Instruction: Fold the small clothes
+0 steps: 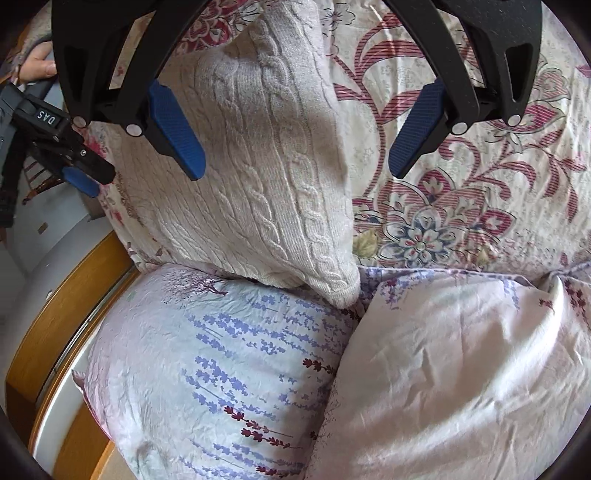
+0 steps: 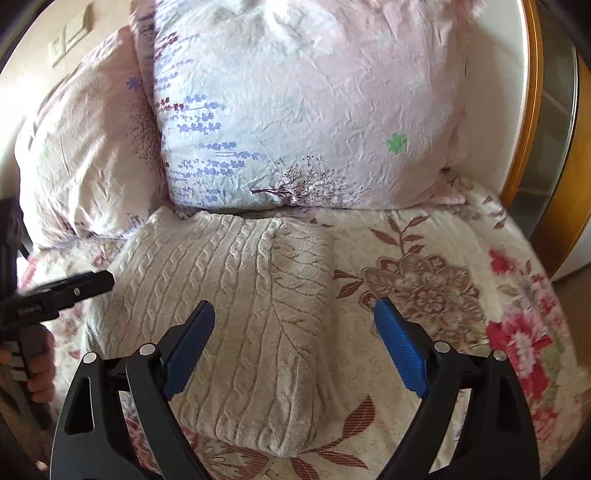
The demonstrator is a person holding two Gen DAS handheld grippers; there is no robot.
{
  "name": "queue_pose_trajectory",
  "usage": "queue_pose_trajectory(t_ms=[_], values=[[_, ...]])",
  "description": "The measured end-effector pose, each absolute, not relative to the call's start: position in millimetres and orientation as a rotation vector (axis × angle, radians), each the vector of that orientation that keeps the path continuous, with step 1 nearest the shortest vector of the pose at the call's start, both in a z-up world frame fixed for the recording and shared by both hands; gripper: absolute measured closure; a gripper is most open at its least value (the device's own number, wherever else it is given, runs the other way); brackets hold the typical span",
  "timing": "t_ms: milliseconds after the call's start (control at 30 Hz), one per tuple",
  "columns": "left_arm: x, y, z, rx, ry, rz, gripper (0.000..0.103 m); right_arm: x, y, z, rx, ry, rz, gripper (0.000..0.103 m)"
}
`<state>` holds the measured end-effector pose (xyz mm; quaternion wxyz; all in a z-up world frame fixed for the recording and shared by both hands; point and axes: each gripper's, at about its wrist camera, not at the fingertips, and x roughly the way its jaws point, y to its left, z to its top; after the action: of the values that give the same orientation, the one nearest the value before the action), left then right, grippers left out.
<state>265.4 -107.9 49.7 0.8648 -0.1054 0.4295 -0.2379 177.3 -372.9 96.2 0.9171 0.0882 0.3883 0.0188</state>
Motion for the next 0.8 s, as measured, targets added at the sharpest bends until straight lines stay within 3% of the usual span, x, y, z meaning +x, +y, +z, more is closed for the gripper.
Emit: queue_pose_trajectory(t_ms=[333, 800], values=[[296.6, -98.9, 25.6, -0.405, 1.023, -0.579, 0.013, 213.8, -431.2, 53.7, 0.660, 0.903, 0.208, 0.027], [305.6, -129.3, 11.2, -0.411, 1.090, -0.647, 0.019, 235.1, -432.2, 17.5, 0.795, 0.992, 0.283, 0.028]])
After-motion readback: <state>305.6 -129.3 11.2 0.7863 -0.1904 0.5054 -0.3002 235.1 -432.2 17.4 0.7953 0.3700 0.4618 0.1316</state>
